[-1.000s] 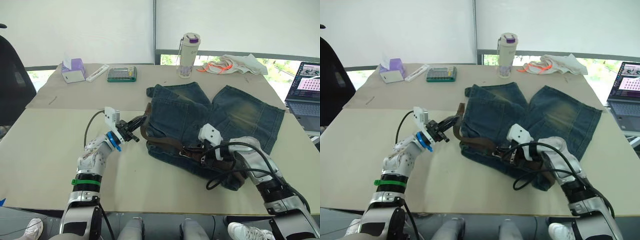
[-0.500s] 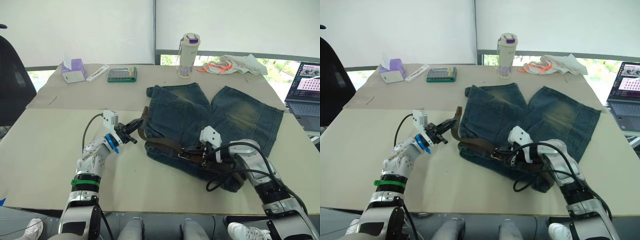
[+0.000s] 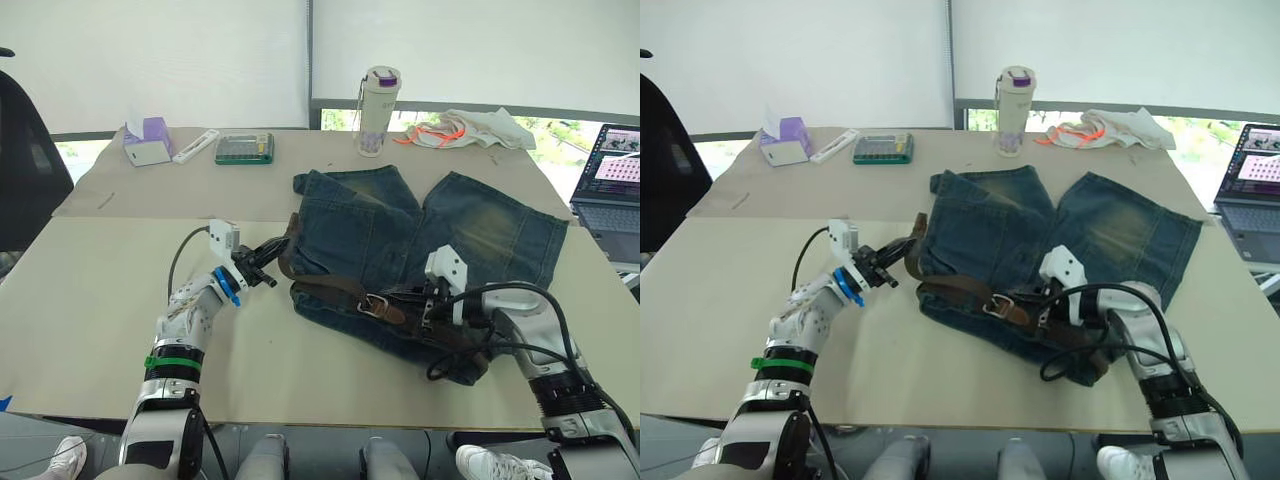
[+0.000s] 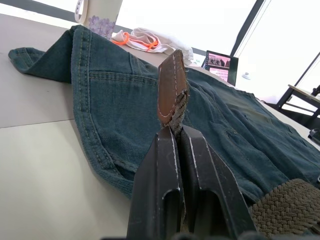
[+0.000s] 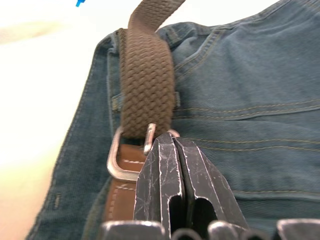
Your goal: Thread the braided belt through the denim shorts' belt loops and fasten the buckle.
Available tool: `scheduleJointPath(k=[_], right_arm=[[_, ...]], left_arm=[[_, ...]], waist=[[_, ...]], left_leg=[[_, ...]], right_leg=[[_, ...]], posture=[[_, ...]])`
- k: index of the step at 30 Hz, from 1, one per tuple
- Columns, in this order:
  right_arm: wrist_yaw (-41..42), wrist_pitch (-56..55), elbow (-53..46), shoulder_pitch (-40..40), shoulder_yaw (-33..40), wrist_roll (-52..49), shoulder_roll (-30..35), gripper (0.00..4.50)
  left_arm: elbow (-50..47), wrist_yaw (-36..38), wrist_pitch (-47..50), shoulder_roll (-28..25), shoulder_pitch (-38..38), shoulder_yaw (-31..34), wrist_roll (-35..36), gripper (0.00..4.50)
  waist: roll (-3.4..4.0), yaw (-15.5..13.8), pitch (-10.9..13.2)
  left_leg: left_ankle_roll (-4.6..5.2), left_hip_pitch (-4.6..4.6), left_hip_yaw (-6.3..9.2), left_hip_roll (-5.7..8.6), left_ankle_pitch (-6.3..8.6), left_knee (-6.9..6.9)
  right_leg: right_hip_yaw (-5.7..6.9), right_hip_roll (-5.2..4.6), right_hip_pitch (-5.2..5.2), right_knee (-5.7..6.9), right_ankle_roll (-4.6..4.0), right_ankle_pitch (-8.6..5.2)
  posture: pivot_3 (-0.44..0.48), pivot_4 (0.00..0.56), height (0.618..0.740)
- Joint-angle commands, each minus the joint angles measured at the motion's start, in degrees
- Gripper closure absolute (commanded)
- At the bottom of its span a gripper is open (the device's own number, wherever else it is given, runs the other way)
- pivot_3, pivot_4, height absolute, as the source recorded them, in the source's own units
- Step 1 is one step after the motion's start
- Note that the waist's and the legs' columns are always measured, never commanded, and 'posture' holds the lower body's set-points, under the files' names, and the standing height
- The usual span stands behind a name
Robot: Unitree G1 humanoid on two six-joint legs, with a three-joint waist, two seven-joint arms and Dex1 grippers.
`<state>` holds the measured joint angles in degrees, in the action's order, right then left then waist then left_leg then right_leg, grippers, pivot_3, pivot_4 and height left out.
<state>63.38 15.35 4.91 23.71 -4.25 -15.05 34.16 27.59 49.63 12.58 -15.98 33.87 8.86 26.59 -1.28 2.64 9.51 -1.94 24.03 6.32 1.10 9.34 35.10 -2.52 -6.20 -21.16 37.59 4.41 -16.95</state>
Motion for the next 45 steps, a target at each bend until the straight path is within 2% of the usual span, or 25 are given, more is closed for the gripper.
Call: scheduleJointPath(k=[1,11,20,28,35,45], right_arm=[[0.0,-0.5,-1.3,0.5,-0.8,-0.5,-0.8,4.45],[-0.1,-1.3,1.5,1.4,-4.2,2.5,-2.0,4.45],[0.0,-0.1,0.5,3.2,0.1,-0.5,-0.2,4.45],[-1.5,-1.3,2.3,3.2,-2.3,2.5,-0.9,4.45],[-0.8,-1.8,1.0,1.8,-6.0,4.9,-0.8,4.45],[-0.1,-2.1,-0.9,0.0,-7.3,4.7,-2.0,4.45]], left_arm=[[-0.7,0.7,-1.4,0.2,1.5,-0.2,-0.3,4.5],[-1.6,0.8,-1.2,0.0,0.8,-0.1,-0.2,4.5],[-2.2,0.6,-1.3,-0.6,-0.6,0.3,-0.3,4.5],[-1.3,0.4,-1.7,-0.5,-0.2,0.3,-0.5,4.5],[-1.0,0.5,-1.8,-0.5,0.0,0.5,-0.7,4.5],[-0.6,0.2,-2.0,-0.5,0.3,0.7,-1.0,4.5]], waist=[[0.0,0.0,0.0],[0.0,0.0,0.0],[0.0,-0.1,0.0],[0.0,-0.1,0.0],[0.0,-0.1,0.0],[0.0,0.0,0.0]], left_leg=[[0.0,0.0,0.0,0.0,0.0,0.0],[-0.01,0.0,0.0,0.0,0.0,0.01],[-0.01,-0.01,0.0,0.0,-0.01,0.0],[-0.01,0.0,0.0,0.0,-0.01,0.0],[-0.01,0.0,0.0,0.0,-0.01,0.0],[-0.01,-0.03,0.0,-0.01,-0.01,0.0]], right_leg=[[0.0,0.0,0.0,0.01,0.0,0.0],[0.0,0.0,0.0,0.0,0.0,0.0],[0.0,0.0,0.0,0.0,0.0,0.0],[0.0,0.0,0.0,-0.01,0.0,0.0],[0.0,0.0,0.0,0.0,0.0,0.0],[0.0,0.0,0.0,0.01,0.01,0.0]], posture=[[0.0,0.15,0.74],[0.0,0.15,0.74],[0.0,0.15,0.74],[0.0,0.15,0.74],[0.0,0.15,0.74],[0.0,0.15,0.74]])
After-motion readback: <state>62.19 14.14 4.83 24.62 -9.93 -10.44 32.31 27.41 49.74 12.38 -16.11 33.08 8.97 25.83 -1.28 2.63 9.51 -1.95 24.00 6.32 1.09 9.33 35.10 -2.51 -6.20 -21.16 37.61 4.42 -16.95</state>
